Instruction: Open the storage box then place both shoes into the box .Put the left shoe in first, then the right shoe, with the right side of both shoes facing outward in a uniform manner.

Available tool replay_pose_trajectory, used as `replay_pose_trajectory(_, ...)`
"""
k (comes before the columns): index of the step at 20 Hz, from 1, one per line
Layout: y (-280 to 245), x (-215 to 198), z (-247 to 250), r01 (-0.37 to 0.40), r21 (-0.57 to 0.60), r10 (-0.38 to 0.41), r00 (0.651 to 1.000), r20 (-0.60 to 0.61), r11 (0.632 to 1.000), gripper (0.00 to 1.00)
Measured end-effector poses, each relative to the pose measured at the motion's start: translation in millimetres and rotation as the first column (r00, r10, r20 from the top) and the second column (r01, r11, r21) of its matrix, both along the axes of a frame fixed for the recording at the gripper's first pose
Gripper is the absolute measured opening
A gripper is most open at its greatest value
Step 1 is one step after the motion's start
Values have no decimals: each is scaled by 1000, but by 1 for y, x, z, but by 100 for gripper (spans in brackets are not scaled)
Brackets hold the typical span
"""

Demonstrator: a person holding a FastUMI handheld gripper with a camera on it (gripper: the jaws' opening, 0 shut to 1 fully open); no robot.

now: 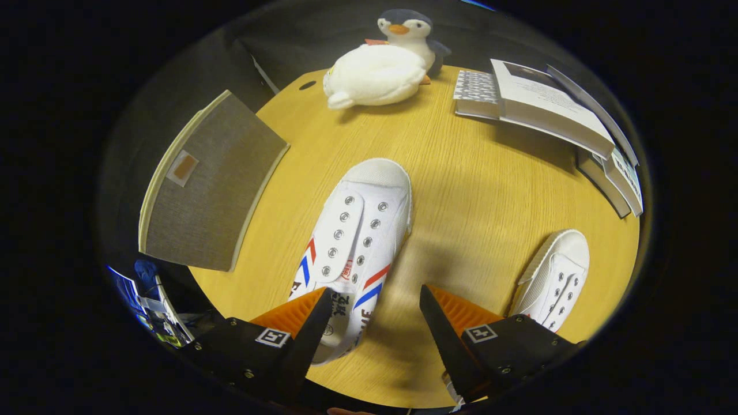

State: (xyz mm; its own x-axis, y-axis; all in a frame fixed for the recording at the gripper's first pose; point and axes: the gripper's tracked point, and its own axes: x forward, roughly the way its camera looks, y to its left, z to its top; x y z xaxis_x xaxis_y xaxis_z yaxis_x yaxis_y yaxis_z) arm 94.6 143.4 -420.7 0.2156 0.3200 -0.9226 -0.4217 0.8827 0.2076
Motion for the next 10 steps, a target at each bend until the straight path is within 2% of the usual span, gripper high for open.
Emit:
replay_pose_trajectory(2, 5, -1, -8, -6, -13, 6, 1000, -28, 1000, 90)
replay_pose_trajectory(4, 18, -7, -8, 5, 36, -3, 997, -74, 999, 82)
replay_pose_trajectory(6, 16, -6, -8, 48, 21, -46, 995, -88, 999, 37)
replay_pose_trajectory(7, 16, -4, -12, 57, 20, -56, 995, -86, 998, 22)
replay_pose_trajectory(8, 15, -4, -2, 101, 38, -96, 990, -104, 994, 22)
replay_pose_trajectory(9, 15, -6, -3, 121, 48, -114, 986, -118, 992, 11)
replay_pose_trajectory(10, 16, -6, -2, 150, 60, -140, 980, -140, 987, 11)
